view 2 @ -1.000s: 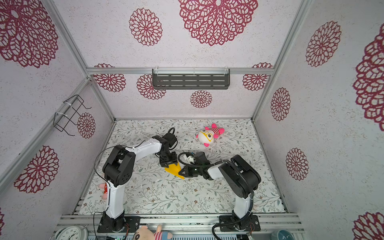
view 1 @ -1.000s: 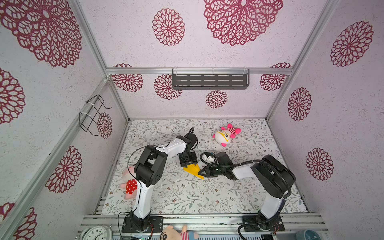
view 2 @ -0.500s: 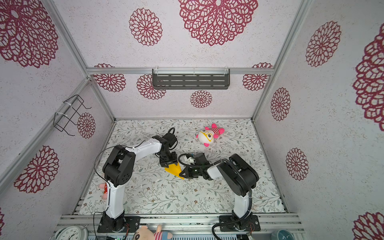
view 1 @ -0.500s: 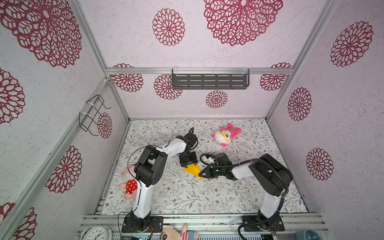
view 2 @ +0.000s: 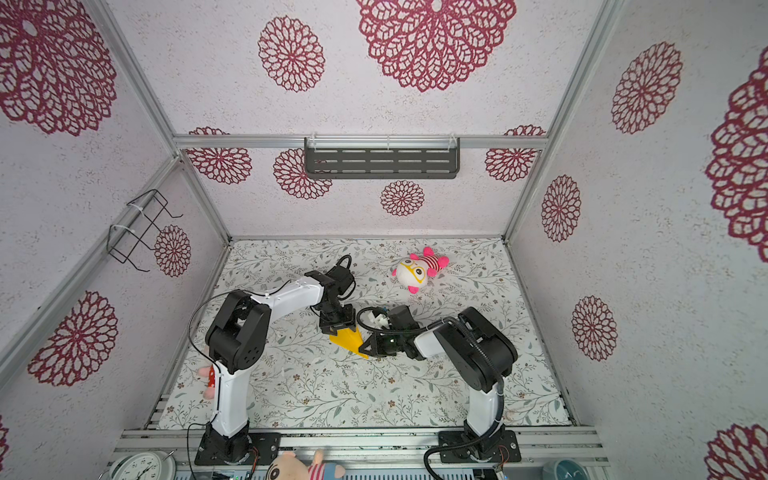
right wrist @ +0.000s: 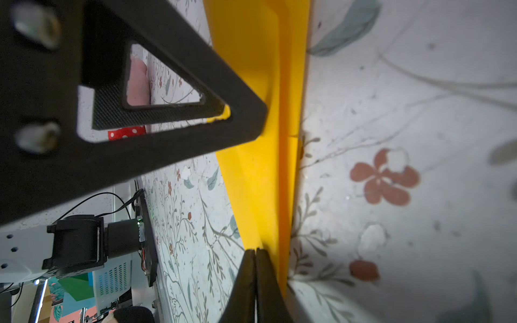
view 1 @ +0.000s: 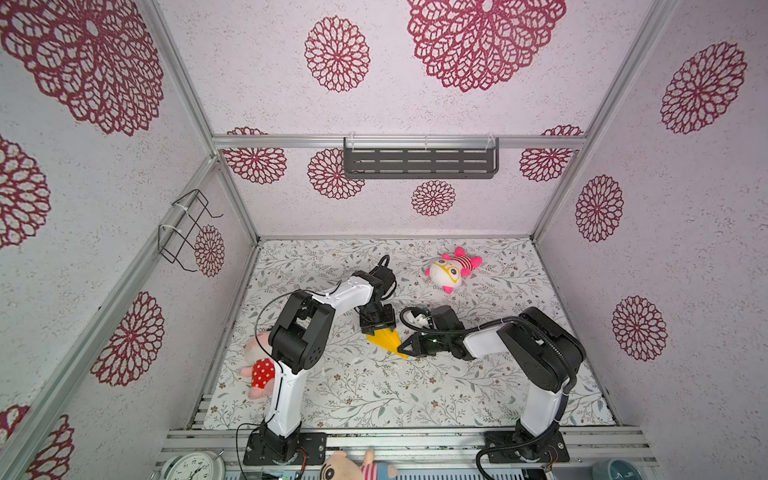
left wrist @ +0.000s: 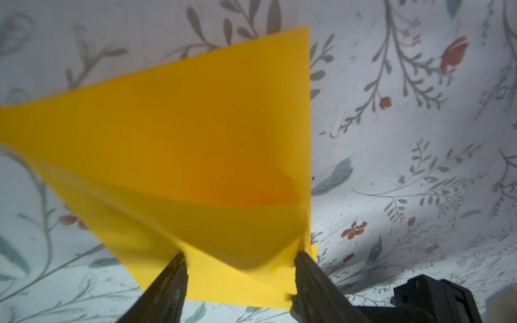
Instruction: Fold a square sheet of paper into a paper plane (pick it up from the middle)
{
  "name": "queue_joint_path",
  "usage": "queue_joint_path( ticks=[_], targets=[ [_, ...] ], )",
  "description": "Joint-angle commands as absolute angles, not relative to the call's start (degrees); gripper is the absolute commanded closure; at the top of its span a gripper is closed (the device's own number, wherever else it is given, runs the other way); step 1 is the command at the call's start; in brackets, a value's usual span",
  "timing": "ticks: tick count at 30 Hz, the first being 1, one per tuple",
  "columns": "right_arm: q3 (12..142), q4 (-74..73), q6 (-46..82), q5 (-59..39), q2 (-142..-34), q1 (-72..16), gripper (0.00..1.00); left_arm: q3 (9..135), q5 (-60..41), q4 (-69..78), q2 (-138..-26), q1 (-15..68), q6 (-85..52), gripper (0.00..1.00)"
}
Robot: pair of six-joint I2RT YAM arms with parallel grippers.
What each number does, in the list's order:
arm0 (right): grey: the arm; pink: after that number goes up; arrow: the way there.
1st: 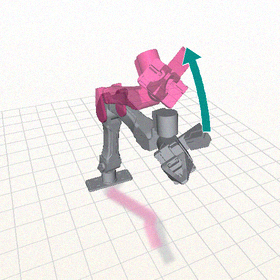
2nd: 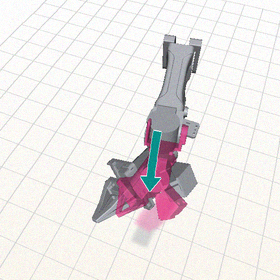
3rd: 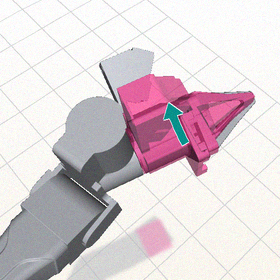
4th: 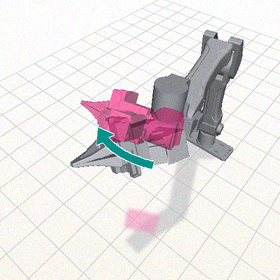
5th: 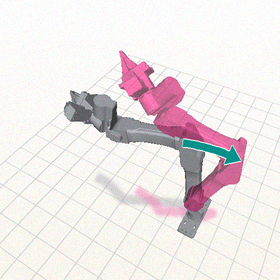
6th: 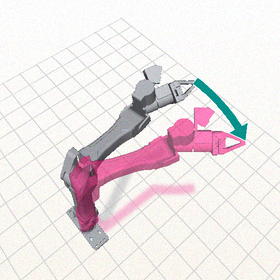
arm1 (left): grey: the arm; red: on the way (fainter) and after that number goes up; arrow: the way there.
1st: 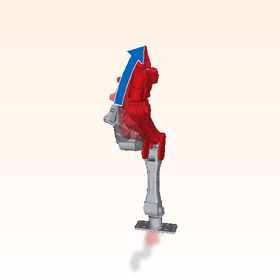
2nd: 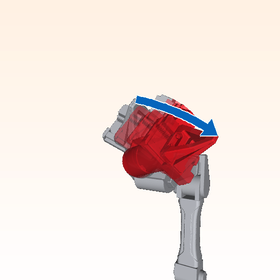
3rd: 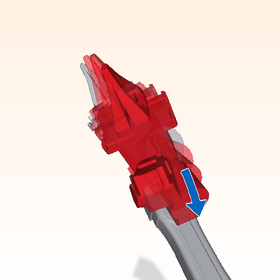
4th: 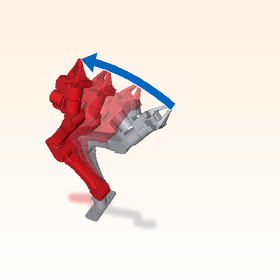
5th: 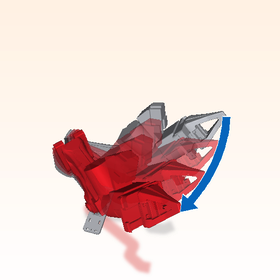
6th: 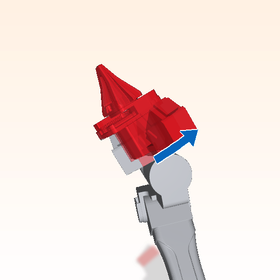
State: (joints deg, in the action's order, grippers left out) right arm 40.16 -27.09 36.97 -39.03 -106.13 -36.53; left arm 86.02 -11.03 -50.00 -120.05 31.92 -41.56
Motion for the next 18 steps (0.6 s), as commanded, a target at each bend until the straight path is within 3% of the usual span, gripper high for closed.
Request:
queue_joint_path(
  ticks=[1, 10, 18],
  targets=[
    [39.5, -20.8, 35.6, -32.6, -108.2, -36.3, 0.92, 83.4, -10.3, -40.0, -119.6, 30.0, -40.0, 0.35],
    [39.8, -20.2, 35.7, -32.5, -108.1, -36.3, 0.92, 73.6, -13.6, -32.2, -109.8, 28.5, -44.4, 0.39],
    [39.9, -20.3, 35.7, -32.3, -108.3, -36.3, 0.93, 72.2, -13.7, -31.0, -109.9, 28.3, -44.7, 0.51]
  ],
)
